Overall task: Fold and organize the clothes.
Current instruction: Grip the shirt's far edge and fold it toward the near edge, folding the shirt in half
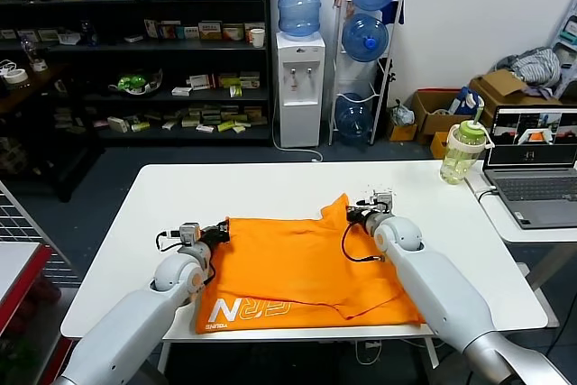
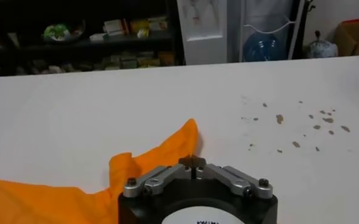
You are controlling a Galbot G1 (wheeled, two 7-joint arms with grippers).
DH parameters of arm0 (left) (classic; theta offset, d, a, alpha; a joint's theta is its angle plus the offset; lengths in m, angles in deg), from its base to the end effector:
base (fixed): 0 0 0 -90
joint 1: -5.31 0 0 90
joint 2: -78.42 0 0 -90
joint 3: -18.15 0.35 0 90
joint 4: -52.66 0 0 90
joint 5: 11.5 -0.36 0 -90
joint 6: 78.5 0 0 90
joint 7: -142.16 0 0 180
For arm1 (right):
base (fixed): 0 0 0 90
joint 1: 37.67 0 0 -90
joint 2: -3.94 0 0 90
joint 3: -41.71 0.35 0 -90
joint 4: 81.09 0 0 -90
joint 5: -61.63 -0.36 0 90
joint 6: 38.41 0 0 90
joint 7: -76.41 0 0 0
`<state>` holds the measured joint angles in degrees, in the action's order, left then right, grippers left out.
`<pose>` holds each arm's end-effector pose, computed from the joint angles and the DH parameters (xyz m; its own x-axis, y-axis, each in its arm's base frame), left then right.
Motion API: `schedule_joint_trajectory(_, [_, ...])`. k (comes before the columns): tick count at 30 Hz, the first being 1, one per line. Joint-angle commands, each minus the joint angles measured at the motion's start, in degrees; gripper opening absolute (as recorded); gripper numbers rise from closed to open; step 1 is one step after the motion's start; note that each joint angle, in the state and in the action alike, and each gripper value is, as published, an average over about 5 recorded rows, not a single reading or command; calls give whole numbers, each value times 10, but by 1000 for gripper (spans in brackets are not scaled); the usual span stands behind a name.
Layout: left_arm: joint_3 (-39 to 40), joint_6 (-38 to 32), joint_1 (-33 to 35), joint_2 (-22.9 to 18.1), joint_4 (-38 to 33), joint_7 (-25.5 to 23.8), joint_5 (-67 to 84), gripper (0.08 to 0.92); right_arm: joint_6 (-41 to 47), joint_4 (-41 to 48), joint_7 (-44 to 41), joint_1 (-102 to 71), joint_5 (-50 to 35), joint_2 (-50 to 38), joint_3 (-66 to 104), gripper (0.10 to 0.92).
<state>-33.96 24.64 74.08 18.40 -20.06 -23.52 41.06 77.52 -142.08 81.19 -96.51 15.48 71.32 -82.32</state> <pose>0.4344 0.0455 -0.3690 -0.8561 0.1462 0.4956 0.0904 0.9867 -0.1350 0.5089 -0.0391 -0.3374 -0.7773 -0.2215 0.5888 -0.1676 0.9751 0.1456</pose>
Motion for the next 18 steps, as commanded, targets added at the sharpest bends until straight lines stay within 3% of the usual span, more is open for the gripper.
schedule_joint_trajectory(1, [-7,-16,5,2,-23,6,0,97,-28,-25,-2,-5,-3,-6,4,124])
schedule_joint_trajectory(8, [-35,-17,36,20,-87,15,2,97,-26,-118,15,-42,-20,-46,29,124])
schedule_joint_trajectory(18, [-74,-15,129,77,-202,30,14,97,31,-295,71,-161,-87,-143,85,124])
